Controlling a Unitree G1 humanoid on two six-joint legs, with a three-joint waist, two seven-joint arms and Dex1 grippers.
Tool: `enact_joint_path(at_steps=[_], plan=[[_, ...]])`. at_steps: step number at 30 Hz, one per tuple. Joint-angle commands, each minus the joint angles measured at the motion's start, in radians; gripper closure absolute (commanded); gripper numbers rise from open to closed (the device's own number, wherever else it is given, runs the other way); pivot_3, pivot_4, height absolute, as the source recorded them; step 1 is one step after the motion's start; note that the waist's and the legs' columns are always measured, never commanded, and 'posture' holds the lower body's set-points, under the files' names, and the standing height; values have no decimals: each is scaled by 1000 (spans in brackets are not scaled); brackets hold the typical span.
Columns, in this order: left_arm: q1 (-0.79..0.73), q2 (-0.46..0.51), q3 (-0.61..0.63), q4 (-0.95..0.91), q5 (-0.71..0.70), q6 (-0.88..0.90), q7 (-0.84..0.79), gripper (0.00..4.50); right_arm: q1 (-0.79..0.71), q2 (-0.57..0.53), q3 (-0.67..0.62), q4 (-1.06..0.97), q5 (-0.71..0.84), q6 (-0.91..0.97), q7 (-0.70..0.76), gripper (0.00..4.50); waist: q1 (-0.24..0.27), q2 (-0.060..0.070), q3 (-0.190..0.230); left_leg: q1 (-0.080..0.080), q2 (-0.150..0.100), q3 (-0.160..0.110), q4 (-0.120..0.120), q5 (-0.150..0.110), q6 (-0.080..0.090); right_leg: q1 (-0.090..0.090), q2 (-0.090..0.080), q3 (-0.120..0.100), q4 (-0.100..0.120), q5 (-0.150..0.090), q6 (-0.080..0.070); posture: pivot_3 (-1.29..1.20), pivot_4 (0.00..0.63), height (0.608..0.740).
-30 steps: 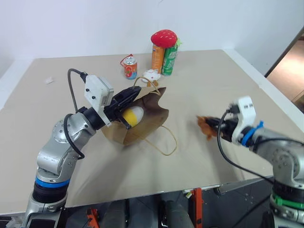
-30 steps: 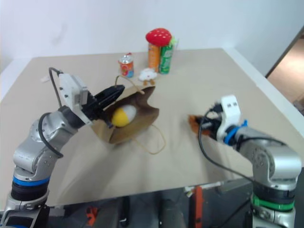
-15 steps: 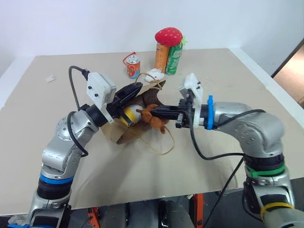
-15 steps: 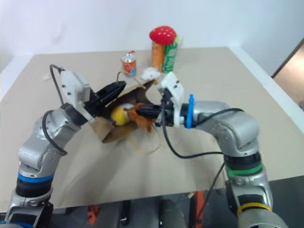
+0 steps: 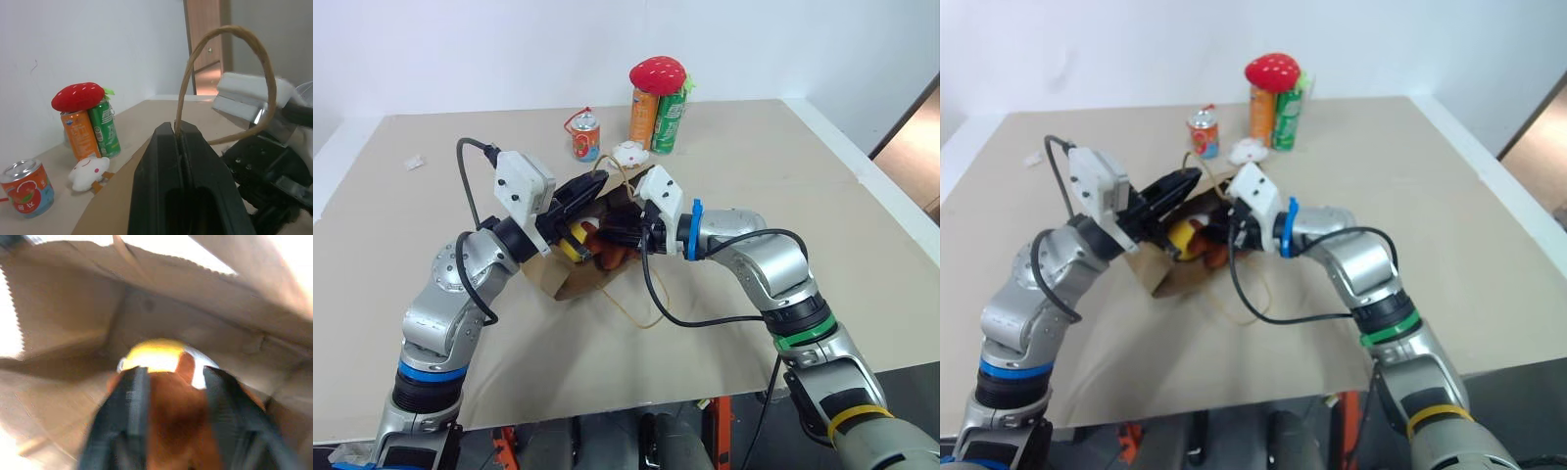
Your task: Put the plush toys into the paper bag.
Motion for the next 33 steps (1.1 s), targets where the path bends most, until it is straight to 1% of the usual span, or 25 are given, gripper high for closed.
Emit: enact_joint_path(at_steps=[1,2,3,4,6,8,9,11,14,17,19,20,21,22,23,24,26,27,28,30,31,33], plan=[[-4,4,11,-42,-3,0,5,4500,-21,-56,-163,-180,202,121,96,754,0,0,0,0,0,0,0,0,0,0,0,0,0,0,0,0,150,740],[-5,6,12,-41,-4,1,3,4500,-14,-84,-195,-214,253,168,119,341,0,0,0,0,1,0,0,0,0,0,1,0,0,0,-1,0,150,740],[-6,8,14,-41,-5,3,2,4500,-3,-124,-229,-245,300,216,144,341,0,0,0,0,1,0,0,0,0,0,1,0,0,0,-1,0,150,740],[-7,10,17,-39,-6,3,0,4500,9,-163,-255,-269,331,249,166,54,2,0,0,0,1,0,0,0,-1,-1,1,0,0,0,-2,0,150,740],[-11,18,24,-30,-7,3,-5,4500,68,-276,-290,-298,339,299,197,54,5,0,0,0,1,0,1,0,-1,0,1,1,0,-1,-3,0,150,740],[-14,24,30,-23,-8,3,-9,4500,142,-336,-304,-325,331,316,185,54,7,-1,-1,0,0,0,1,0,-1,0,0,1,0,-2,-6,0,150,740],[-16,26,32,-19,-9,3,-11,4500,175,-349,-300,-341,325,312,179,54,7,-1,-1,0,1,1,1,-1,-2,0,0,1,0,-2,-6,0,150,740],[-20,28,35,-12,-9,2,-16,4500,232,-332,-302,-368,340,325,145,54,3,-1,-1,1,1,1,1,-1,-2,-1,0,1,0,-2,-7,0,150,740],[-27,26,32,-3,-7,0,-21,4500,284,-285,-267,-363,295,312,74,54,-1,-1,-1,1,3,0,2,-1,-2,-2,2,2,0,1,-10,0,150,740],[-37,22,29,1,-7,1,-23,4500,304,-243,-222,-324,234,274,25,54,-1,-1,-1,1,4,-1,3,0,-2,-3,5,2,0,2,-10,0,150,740],[-39,21,28,2,-6,1,-24,4500,303,-216,-217,-300,217,267,-3,54,0,-1,-1,1,4,-1,3,-1,-3,-2,6,2,0,2,-10,0,150,740],[-39,21,28,2,-6,1,-24,4500,301,-206,-219,-292,211,263,-13,281,0,-1,-1,1,4,-1,3,-1,-3,-2,6,3,0,2,-10,0,150,740],[-38,21,28,1,-5,1,-24,4500,303,-205,-218,-289,207,256,-10,600,0,-1,-1,1,4,-1,4,-1,-3,-2,6,3,0,2,-10,0,150,740],[-37,22,29,0,-4,1,-23,4500,306,-207,-217,-289,204,246,0,735,0,-1,-1,1,4,0,4,-1,-3,-2,6,4,0,2,-10,0,150,740],[-36,22,31,-2,-4,2,-21,4500,309,-208,-220,-290,205,242,6,1085,0,-1,-1,1,4,0,5,-1,-3,-2,6,5,0,2,-10,0,150,740],[-34,22,32,-3,-3,2,-20,4500,312,-213,-222,-292,208,238,16,1654,0,-1,-1,1,4,0,6,-1,-3,-2,6,5,0,3,-10,0,150,740],[-32,23,33,-6,-3,3,-18,4500,317,-224,-221,-294,207,227,33,2559,0,-1,-1,1,4,1,6,-1,-3,-2,6,6,0,3,-9,0,150,740],[-30,23,33,-8,-4,3,-17,4500,319,-229,-222,-293,205,221,40,2915,0,-1,-1,1,4,1,6,-1,-3,-2,6,6,0,3,-9,0,150,740],[-29,23,33,-9,-4,3,-17,4500,321,-231,-223,-290,204,216,45,3439,0,-1,-1,1,4,1,6,-1,-3,-2,6,6,0,2,-9,0,150,740],[-26,22,33,-10,-3,3,-16,4500,324,-245,-220,-285,197,199,67,4283,0,-1,-1,1,4,1,6,-1,-3,-2,6,6,0,2,-9,0,150,740],[-26,22,33,-8,-3,2,-16,4500,324,-249,-219,-283,196,192,74,4485,0,-1,-1,1,4,1,6,-1,-3,-2,6,6,0,3,-9,0,150,740],[-27,22,33,-5,-3,0,-17,4500,323,-252,-220,-281,195,186,85,4485,0,-1,-1,1,4,1,6,-1,-3,-2,6,6,0,3,-9,0,150,740]])
